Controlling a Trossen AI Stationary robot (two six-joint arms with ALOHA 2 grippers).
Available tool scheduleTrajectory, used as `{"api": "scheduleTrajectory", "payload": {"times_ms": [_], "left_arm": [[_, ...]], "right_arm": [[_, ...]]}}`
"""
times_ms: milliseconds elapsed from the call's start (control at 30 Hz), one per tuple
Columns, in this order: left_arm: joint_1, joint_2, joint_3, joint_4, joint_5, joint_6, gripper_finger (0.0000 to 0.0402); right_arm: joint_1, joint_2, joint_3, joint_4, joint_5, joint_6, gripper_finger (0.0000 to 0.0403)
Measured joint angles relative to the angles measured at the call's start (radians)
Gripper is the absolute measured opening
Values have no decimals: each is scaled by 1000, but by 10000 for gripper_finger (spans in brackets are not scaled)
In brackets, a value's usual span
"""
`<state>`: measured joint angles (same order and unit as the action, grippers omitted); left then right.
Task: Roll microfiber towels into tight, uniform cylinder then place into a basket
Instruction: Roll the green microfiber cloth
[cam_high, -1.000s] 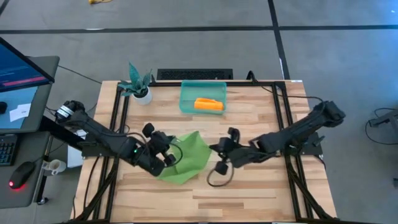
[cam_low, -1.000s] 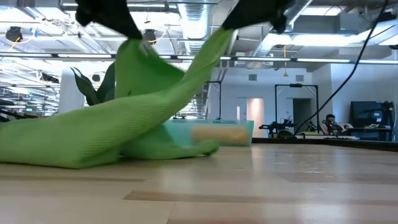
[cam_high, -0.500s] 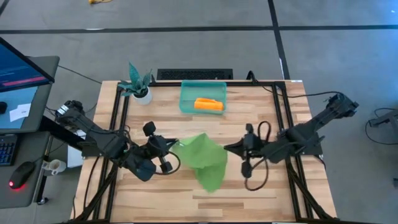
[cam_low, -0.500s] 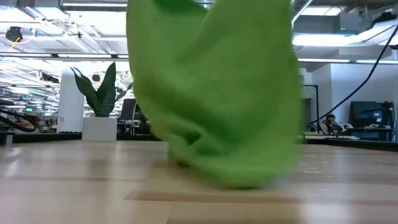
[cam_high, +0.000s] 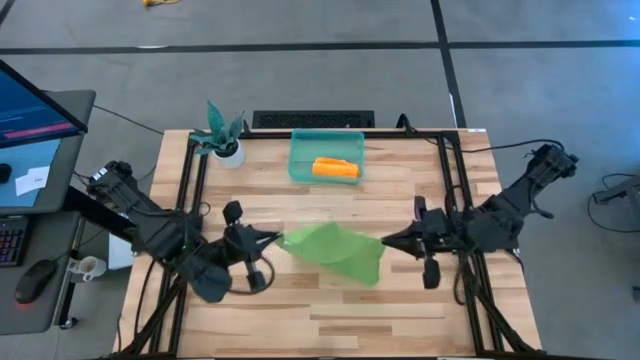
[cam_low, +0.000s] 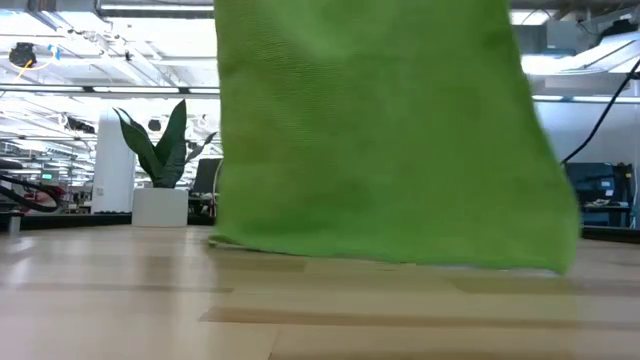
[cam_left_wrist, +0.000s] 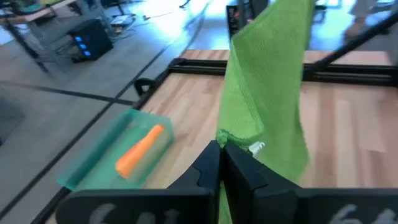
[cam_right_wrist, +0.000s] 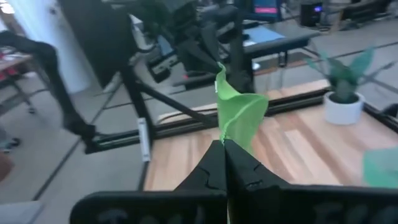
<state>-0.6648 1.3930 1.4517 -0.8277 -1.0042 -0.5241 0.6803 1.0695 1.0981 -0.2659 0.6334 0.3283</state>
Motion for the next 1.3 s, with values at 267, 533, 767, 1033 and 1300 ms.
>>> {"api": "scheduleTrajectory", "payload": {"times_ms": [267, 533, 767, 1033, 1300], "left_arm": [[-111, 0, 15, 5, 50, -134, 0], [-192, 0, 89, 18, 129, -247, 0], [-241, 0, 137, 18, 131, -333, 0], [-235, 1, 105, -93, 74, -382, 0], [-109, 17, -94, -216, 4, -544, 0]], "right_arm": [[105, 17, 0, 96, -6, 0, 6], [191, 33, 0, 169, -6, -15, 6], [238, 32, 0, 227, -4, -50, 6], [209, 32, 0, -8, 120, 10, 6], [87, 32, -109, -299, 267, 366, 6]]}}
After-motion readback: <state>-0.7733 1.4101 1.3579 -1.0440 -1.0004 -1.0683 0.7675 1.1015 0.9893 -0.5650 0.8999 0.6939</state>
